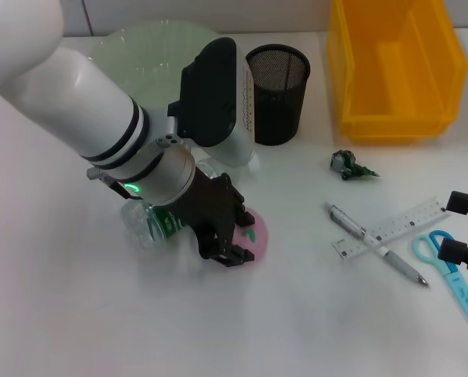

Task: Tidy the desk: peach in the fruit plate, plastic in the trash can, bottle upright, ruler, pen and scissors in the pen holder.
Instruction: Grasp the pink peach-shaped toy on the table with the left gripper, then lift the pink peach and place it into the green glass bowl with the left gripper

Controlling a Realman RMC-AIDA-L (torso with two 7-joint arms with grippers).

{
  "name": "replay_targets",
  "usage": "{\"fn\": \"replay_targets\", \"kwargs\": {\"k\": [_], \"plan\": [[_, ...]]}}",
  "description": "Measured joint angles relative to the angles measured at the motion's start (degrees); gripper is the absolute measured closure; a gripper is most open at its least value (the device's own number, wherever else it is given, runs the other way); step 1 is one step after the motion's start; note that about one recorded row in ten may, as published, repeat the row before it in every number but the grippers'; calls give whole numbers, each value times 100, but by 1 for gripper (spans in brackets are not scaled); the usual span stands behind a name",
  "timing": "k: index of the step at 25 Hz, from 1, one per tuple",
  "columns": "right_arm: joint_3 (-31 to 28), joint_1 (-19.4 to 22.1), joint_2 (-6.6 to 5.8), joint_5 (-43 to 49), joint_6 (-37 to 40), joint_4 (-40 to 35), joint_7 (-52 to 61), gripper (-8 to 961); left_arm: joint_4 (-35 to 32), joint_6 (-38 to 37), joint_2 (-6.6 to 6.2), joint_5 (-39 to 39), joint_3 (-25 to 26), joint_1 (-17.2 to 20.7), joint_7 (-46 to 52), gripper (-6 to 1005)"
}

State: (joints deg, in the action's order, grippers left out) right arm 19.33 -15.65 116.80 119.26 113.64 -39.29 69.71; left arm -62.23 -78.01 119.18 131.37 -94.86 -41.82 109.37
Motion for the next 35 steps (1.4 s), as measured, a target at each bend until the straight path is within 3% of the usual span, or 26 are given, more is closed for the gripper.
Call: {"fn": "replay_targets", "kwargs": {"k": [12, 18, 23, 29, 31, 35], "plan": [[0, 50, 0, 0, 17, 0, 6, 138, -29, 227, 0, -122, -191, 132, -2, 694], [0, 73, 7, 0, 27, 0, 5, 138, -39, 102, -22, -855, 27, 172, -116, 884], [0, 73, 2, 0, 39, 0, 5, 138, -33, 59, -37, -1569, 977, 286, -351, 929], [0, 72, 4, 0, 25, 21, 5, 138, 40, 154, -56, -2596, 2745, 672, -856, 945], [-12, 74, 5, 0, 20, 33, 5, 138, 143, 488, -52, -3074, 3140, 862, -1023, 938], [-95, 42, 12, -2, 38, 59, 4, 138, 629, 1520, -64, -3729, 3354, 1010, -1186, 924]]}}
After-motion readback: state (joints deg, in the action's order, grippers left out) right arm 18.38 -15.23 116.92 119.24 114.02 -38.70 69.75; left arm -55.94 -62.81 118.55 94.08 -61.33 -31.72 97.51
